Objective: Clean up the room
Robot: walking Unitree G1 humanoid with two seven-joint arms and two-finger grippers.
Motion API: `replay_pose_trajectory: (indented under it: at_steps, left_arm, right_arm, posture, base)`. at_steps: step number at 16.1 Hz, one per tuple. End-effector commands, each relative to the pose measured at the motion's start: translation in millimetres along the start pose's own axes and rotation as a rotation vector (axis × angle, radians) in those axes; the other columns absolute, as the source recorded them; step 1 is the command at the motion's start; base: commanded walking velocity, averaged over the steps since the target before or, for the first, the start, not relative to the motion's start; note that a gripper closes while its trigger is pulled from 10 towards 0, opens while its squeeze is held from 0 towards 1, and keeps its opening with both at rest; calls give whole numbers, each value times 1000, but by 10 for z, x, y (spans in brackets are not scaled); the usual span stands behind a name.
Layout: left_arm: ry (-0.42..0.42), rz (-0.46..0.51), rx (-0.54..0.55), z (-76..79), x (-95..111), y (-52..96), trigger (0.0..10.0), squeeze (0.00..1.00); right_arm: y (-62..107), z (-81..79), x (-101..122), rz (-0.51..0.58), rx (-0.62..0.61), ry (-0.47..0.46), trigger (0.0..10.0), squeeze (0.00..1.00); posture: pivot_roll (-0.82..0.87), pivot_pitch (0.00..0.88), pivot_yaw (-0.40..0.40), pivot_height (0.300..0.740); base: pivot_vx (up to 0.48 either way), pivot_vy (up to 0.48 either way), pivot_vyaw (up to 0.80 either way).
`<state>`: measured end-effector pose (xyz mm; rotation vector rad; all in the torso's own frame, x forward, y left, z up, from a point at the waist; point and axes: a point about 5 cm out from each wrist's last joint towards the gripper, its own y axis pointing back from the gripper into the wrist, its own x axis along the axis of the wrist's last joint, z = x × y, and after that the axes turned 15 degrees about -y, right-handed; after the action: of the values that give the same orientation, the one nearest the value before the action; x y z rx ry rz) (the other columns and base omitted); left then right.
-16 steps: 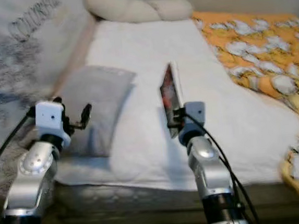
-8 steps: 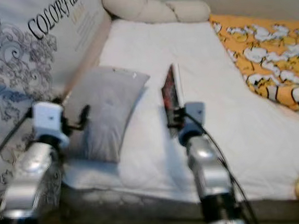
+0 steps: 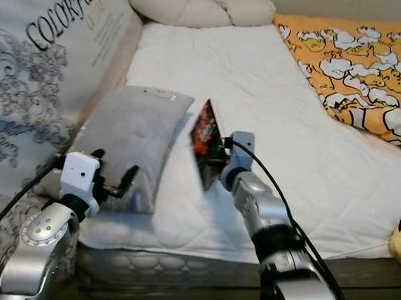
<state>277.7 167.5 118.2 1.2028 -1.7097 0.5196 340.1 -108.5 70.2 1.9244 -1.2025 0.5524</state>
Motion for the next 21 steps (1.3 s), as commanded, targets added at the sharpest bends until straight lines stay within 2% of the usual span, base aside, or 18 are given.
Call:
replay_pose_trajectory:
  at_steps: [1, 6, 12, 17, 18, 19, 20, 21]
  left_arm:
    - [-3, -8, -77, 51, 3, 19, 10000, 0]
    - [-9, -37, -175, 86, -39, 132, 10000, 0]
    - [-2, -89, -271, 161, -81, 244, 10000, 0]
    - [-9, -106, -315, 196, -72, 359, 10000, 0]
    - [-13, -113, -324, 201, -71, 386, 10000, 0]
    - [-15, -118, -328, 202, -72, 400, 10000, 0]
    - [-16, -128, -334, 200, -72, 421, 10000, 0]
    - [-16, -129, -335, 200, -71, 423, 10000, 0]
  right_arm:
    - [-54, 7, 85, 0, 3, -73, 10000, 0]
    - [-128, 128, 56, -43, -108, -128, 10000, 0]
    - [-147, 186, 48, -53, -185, -193, 10000, 0]
    - [-127, 249, -49, -46, -233, -175, 10000, 0]
    - [-119, 271, -78, -39, -250, -186, 10000, 59]
    - [-113, 288, -96, -38, -262, -191, 10000, 290]
    - [-99, 321, -144, -39, -284, -222, 10000, 1000]
    - [-98, 324, -150, -39, -285, -228, 10000, 1000]
  posture:
    - [81, 0, -61, 740]
    - [97, 0, -48, 740]
    - [118, 0, -37, 740]
    - [144, 0, -25, 740]
    - [148, 0, -22, 740]
    - [151, 0, -20, 740]
    - [153, 0, -19, 740]
    - [153, 0, -19, 740]
  base:
    - [0, 0, 0]
    - [0, 0, 0]
    - [0, 0, 0]
    - [0, 0, 0]
    - [0, 0, 0]
    - [0, 0, 0]
    - [0, 0, 0]
    - [0, 0, 0]
